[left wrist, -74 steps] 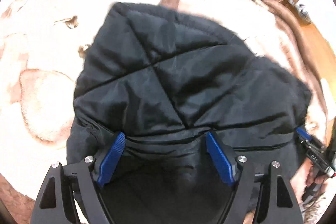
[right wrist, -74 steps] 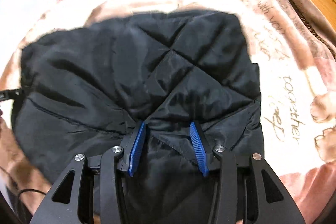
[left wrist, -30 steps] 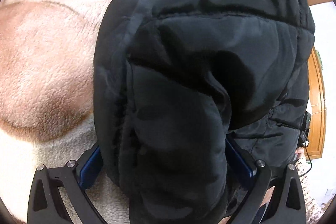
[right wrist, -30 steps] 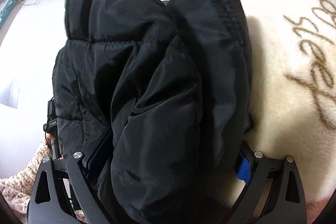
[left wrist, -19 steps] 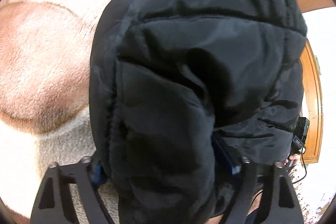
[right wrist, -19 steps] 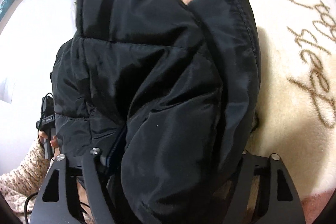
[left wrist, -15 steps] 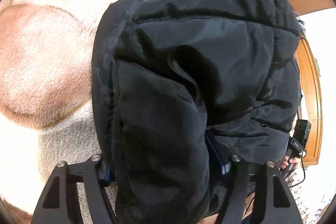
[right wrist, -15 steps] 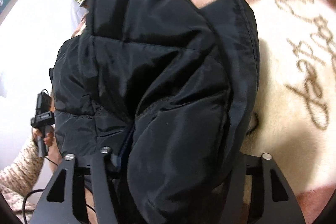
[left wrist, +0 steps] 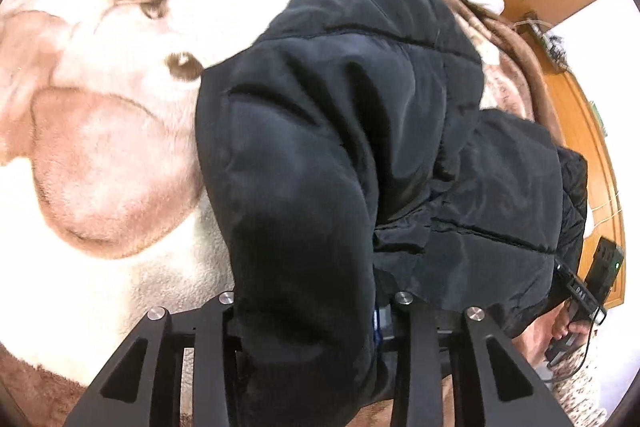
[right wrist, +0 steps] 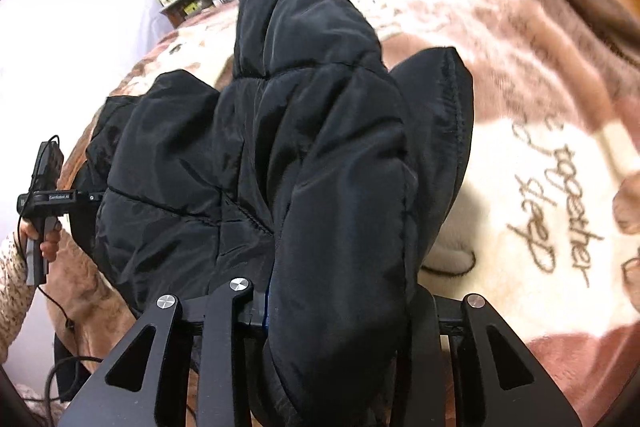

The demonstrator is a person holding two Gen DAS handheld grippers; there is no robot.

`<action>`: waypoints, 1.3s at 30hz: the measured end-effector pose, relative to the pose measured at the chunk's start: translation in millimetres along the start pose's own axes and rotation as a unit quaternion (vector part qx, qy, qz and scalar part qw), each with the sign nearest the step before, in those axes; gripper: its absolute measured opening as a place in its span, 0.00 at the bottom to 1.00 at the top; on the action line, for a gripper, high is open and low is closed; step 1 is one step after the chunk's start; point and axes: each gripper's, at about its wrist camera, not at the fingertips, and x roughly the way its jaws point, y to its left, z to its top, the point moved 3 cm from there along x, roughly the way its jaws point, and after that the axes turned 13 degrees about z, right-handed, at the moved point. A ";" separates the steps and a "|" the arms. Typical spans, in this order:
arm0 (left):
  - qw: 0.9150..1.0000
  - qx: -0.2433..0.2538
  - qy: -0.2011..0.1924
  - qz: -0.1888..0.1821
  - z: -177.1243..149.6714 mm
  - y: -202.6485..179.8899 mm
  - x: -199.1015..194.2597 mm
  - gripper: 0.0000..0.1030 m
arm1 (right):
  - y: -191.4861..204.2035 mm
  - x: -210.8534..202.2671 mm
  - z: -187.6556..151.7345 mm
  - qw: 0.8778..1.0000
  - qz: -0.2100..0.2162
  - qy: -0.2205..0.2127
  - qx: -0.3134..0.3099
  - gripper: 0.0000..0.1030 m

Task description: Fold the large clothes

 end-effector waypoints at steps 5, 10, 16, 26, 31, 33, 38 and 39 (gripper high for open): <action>0.999 -0.006 -0.036 -0.020 4.6 7.5 -38.8 0.33 | 20.9 -20.9 3.1 1.000 0.010 -0.028 -0.009 0.31; 0.997 -0.016 -0.067 -0.028 8.9 31.6 -70.7 0.32 | 53.9 -28.5 11.0 0.998 0.026 -0.050 -0.030 0.31; 0.994 -0.037 -0.098 -0.024 25.0 62.3 -93.9 0.31 | 94.2 -12.4 22.8 0.995 0.049 -0.064 -0.051 0.30; 0.988 -0.078 -0.130 0.012 37.6 150.9 -111.7 0.31 | 129.9 41.0 44.8 0.991 0.089 -0.061 -0.078 0.30; 0.984 -0.105 -0.144 0.022 46.6 195.5 -113.8 0.31 | 152.1 72.3 40.5 0.989 0.099 -0.070 -0.080 0.30; 0.984 -0.100 -0.145 0.034 49.1 206.8 -111.2 0.31 | 157.0 80.8 36.3 0.989 0.097 -0.074 -0.080 0.30; 0.986 -0.105 -0.123 0.052 48.6 226.3 -88.4 0.31 | 151.2 106.0 15.8 0.993 0.077 -0.063 -0.063 0.30; 0.986 -0.106 -0.119 0.055 47.1 230.0 -82.3 0.31 | 146.8 110.1 12.5 0.994 0.076 -0.057 -0.051 0.30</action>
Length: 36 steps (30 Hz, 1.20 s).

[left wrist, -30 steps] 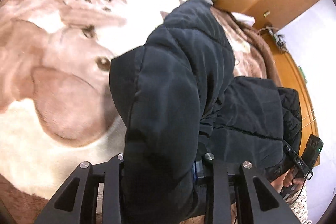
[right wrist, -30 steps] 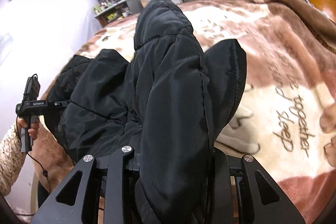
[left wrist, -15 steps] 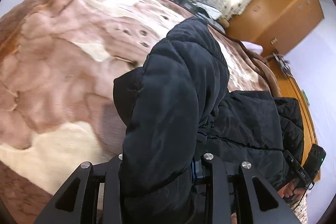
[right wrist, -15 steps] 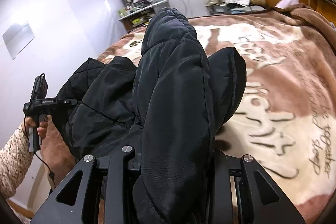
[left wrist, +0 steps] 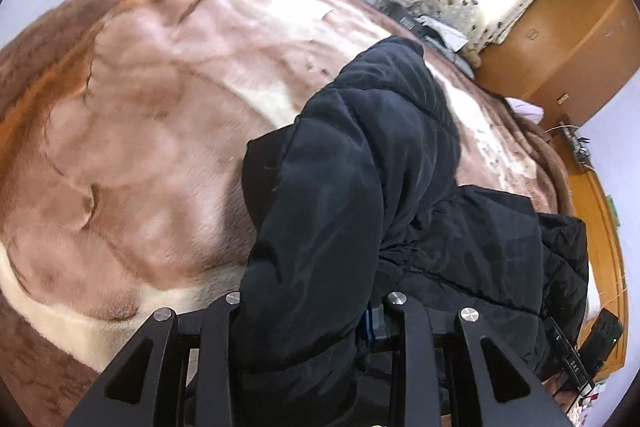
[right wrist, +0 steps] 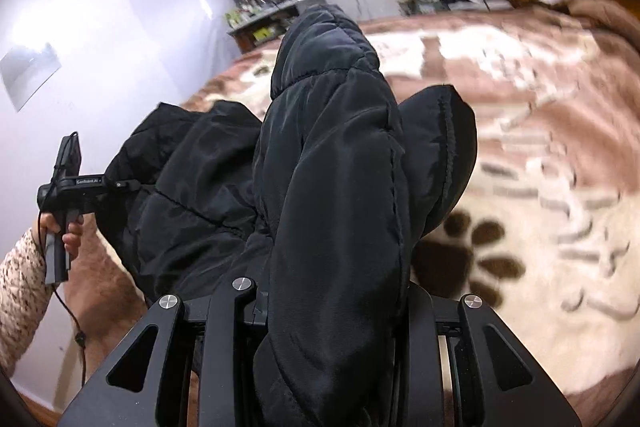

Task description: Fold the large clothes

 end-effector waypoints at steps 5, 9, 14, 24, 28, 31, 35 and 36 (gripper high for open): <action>1.000 -0.006 0.017 0.013 -11.6 11.6 22.4 0.36 | -17.6 5.7 -23.3 0.999 -0.024 0.021 0.020 0.32; 0.999 0.003 0.026 0.034 -16.2 13.5 35.2 0.45 | -28.1 8.6 -29.7 0.998 -0.036 0.029 0.037 0.37; 0.999 -0.002 0.031 0.042 -16.9 15.1 42.7 0.53 | -32.0 12.4 -38.0 0.997 -0.048 0.040 0.048 0.46; 0.997 -0.012 0.027 0.072 -19.3 14.1 28.4 0.65 | -22.8 4.0 -36.8 0.992 -0.095 0.057 0.064 0.63; 0.994 -0.002 -0.017 0.110 -27.4 13.7 -5.2 0.81 | -3.8 -11.0 -36.6 0.988 -0.140 0.060 0.033 0.70; 0.991 -0.001 -0.043 0.130 -42.2 11.3 -34.9 0.86 | 15.2 -28.0 -39.3 0.983 -0.176 0.041 0.015 0.72; 0.986 0.018 -0.062 0.152 -73.1 -1.4 -62.7 0.89 | 49.7 -47.8 -46.5 0.977 -0.213 0.016 -0.009 0.73; 0.986 0.020 -0.061 0.154 -81.7 -4.5 -67.5 0.89 | 61.5 -50.9 -49.5 0.976 -0.217 0.016 -0.017 0.73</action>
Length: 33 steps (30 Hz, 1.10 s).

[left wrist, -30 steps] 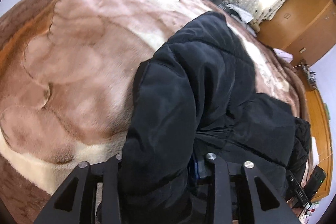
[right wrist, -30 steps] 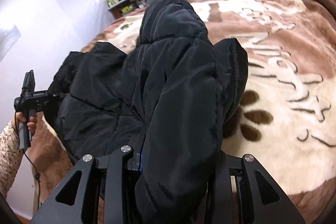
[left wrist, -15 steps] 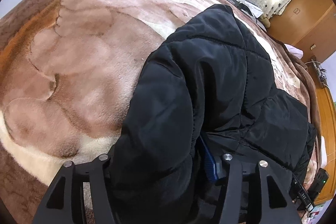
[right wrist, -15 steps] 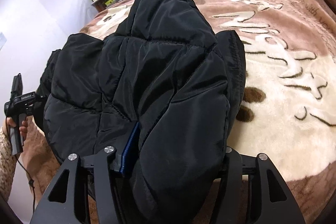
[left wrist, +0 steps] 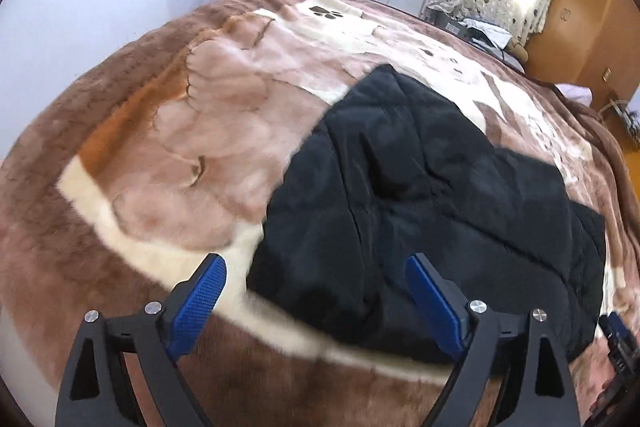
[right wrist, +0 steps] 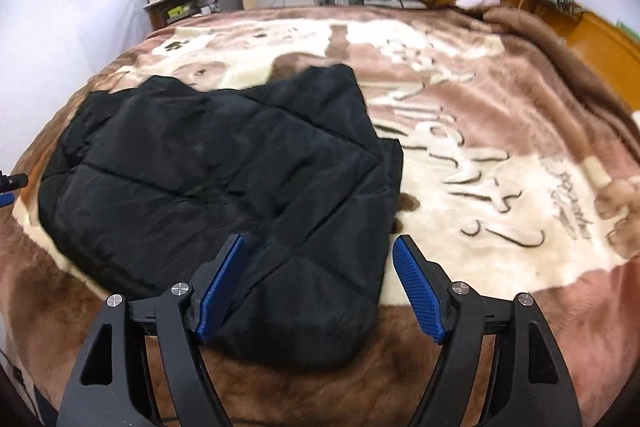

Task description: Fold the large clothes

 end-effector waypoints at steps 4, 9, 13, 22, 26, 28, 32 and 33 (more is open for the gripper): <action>1.000 0.003 -0.005 0.002 -28.7 -8.4 -27.4 0.89 | 36.4 -28.6 -12.4 1.000 -0.001 -0.014 -0.016 0.73; 0.996 0.067 -0.057 0.021 -66.7 -30.7 -72.9 0.89 | 71.0 -56.2 -26.3 0.999 0.030 -0.034 -0.016 0.73; 0.993 0.084 -0.077 0.023 -88.2 -42.7 -102.1 0.89 | 92.6 -70.6 -35.4 0.998 0.029 -0.048 -0.018 0.73; 0.991 0.089 -0.104 0.004 -127.8 -54.9 -142.8 0.89 | 102.7 -92.8 -55.8 0.997 0.023 -0.070 0.010 0.73; 0.988 0.100 -0.116 0.002 -143.1 -61.5 -151.2 0.89 | 102.2 -95.9 -66.0 0.997 0.013 -0.073 0.015 0.73; 0.987 0.108 -0.120 0.000 -150.2 -66.0 -155.5 0.89 | 106.4 -96.3 -70.5 0.997 0.009 -0.071 0.008 0.73; 0.986 0.115 -0.116 -0.016 -158.4 -71.5 -158.5 0.89 | 111.0 -95.9 -75.5 0.998 0.013 -0.067 0.005 0.73; 0.987 0.115 -0.115 -0.017 -159.1 -72.5 -159.1 0.89 | 112.0 -96.2 -75.9 0.998 0.012 -0.068 0.003 0.73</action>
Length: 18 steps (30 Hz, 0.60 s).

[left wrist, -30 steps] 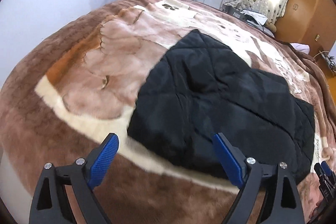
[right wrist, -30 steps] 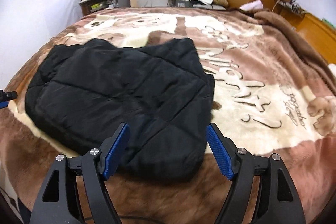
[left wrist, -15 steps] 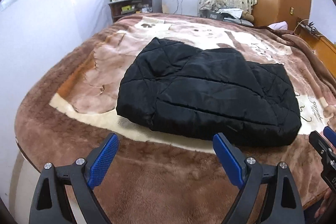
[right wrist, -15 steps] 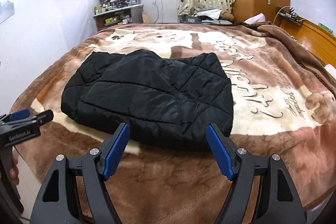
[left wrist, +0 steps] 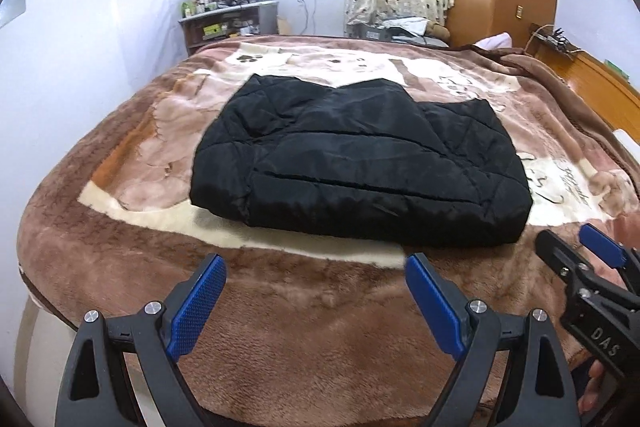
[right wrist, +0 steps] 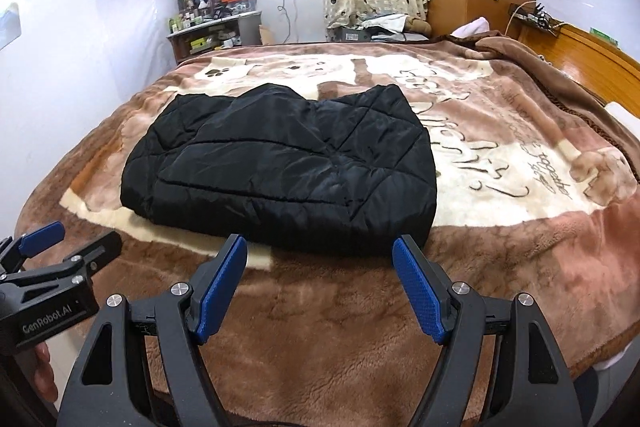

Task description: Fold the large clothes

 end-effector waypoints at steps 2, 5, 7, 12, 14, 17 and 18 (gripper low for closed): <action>1.000 0.006 -0.002 0.004 -1.8 -3.7 -1.6 0.89 | 0.9 -1.5 -1.6 1.000 -0.001 -0.002 -0.003 0.73; 1.000 0.017 -0.005 0.017 -4.4 -8.2 -3.2 0.89 | 2.1 -1.8 -2.3 1.000 0.000 -0.003 -0.003 0.73; 1.000 0.021 -0.009 0.020 -5.7 -10.9 -4.5 0.89 | 3.0 -1.0 -2.6 1.000 -0.002 -0.004 -0.004 0.73; 1.000 0.021 -0.005 0.009 -7.3 -13.6 -5.2 0.89 | 2.7 -0.2 -3.7 1.000 -0.004 0.000 -0.001 0.73; 1.000 0.022 -0.006 0.008 -7.5 -15.7 -6.4 0.89 | 2.1 -0.8 -4.6 1.000 -0.004 0.000 -0.001 0.73; 1.000 0.020 -0.005 0.003 -7.5 -16.4 -6.9 0.89 | 1.5 -1.1 -4.7 1.000 -0.004 0.001 -0.001 0.73; 1.000 0.017 -0.005 0.003 -7.4 -16.3 -7.7 0.89 | 1.5 -1.2 -4.7 1.000 -0.003 0.000 -0.001 0.73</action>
